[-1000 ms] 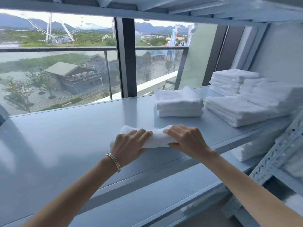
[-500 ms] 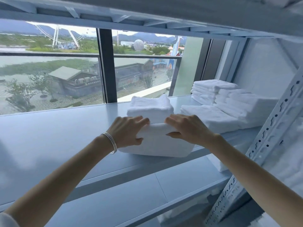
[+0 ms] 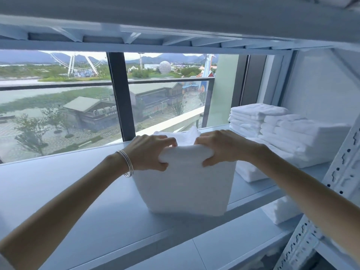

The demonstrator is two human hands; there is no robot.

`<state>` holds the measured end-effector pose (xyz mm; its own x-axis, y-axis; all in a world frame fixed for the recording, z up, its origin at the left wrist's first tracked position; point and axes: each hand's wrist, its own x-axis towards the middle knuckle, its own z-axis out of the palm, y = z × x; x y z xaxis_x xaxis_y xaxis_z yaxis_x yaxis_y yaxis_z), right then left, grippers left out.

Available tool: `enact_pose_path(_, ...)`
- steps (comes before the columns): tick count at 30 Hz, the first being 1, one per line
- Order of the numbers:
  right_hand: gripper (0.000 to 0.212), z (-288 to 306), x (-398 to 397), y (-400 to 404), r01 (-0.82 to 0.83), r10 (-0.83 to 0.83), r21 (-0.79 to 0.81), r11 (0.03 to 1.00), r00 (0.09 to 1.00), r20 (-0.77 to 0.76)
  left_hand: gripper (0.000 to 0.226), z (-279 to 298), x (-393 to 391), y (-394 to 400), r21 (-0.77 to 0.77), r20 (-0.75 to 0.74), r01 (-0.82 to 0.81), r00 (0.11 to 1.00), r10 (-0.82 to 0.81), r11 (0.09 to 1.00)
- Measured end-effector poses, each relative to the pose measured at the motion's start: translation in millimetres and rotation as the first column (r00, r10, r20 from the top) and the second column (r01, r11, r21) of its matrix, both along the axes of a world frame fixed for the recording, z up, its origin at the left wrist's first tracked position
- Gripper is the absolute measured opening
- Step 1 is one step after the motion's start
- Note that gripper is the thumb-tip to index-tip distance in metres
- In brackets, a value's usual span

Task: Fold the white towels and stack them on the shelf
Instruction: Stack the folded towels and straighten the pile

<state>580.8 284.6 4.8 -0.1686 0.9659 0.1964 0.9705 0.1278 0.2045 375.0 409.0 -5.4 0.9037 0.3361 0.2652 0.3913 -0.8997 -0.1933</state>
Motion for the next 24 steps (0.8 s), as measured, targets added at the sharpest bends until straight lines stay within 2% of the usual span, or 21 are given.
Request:
enact_pose_path(4,0.034,6.2,9.5,14.8,-0.056,0.024,-0.185,0.981,0.984,-0.174,0.052,14.8,7.7,10.5,-0.361,-0.182,0.017,0.979,-0.088,0.932)
enact_pose_path(5,0.032,10.8,12.4,19.5,-0.054,0.013,-0.205,0.977,0.981,-0.194,0.053,21.2,11.4,17.5,-0.418,-0.208,0.003,0.973,-0.099,0.908)
enact_pose_path(7,0.031,22.9,20.9,35.3,-0.018,-0.019,-0.201,0.979,0.983,-0.183,0.059,36.1,24.6,37.6,-0.439,-0.237,-0.019,0.967,-0.095,0.898)
enact_pose_path(9,0.03,35.9,35.6,61.7,0.021,-0.044,-0.15,0.989,0.987,-0.151,0.065,50.5,45.1,67.2,-0.39,-0.226,-0.046,0.973,-0.047,0.92)
enact_pose_path(11,0.032,50.2,53.3,95.3,0.07,-0.075,-0.042,0.997,0.989,-0.126,0.062,68.8,67.6,97.9,-0.3,-0.136,-0.093,0.989,0.054,0.949)
enact_pose_path(14,0.041,78.2,75.4,137.2,0.156,-0.157,0.189,0.97,0.988,-0.008,0.054,98.1,93.4,131.1,0.054,0.041,-0.188,0.982,0.186,0.981)
enact_pose_path(17,0.046,79.9,90.0,162.2,0.168,-0.206,0.383,0.908,0.977,0.059,0.044,90.6,107.8,153.5,0.321,0.303,-0.226,0.945,0.126,0.92)
enact_pose_path(19,0.051,52.6,96.9,174.1,0.109,-0.159,0.456,0.883,0.985,0.073,0.043,57.8,114.5,166.0,0.386,0.424,-0.223,0.905,0.042,0.895)
enact_pose_path(20,0.056,33.9,100.8,179.9,0.081,-0.137,0.456,0.886,0.986,0.092,0.045,36.9,118.2,172.9,0.4,0.43,-0.211,0.902,0.02,0.892)
enact_pose_path(22,0.065,-13.0,109.5,189.5,0.087,-0.144,0.41,0.908,0.983,0.11,0.052,-11.3,124.4,183.9,0.353,0.358,-0.195,0.932,0.06,0.915)
enact_pose_path(24,0.065,-66.9,115.4,192.4,0.145,-0.172,0.278,0.95,0.982,0.073,0.058,-68.2,129.0,194.5,0.265,0.228,-0.16,0.968,0.099,0.951)
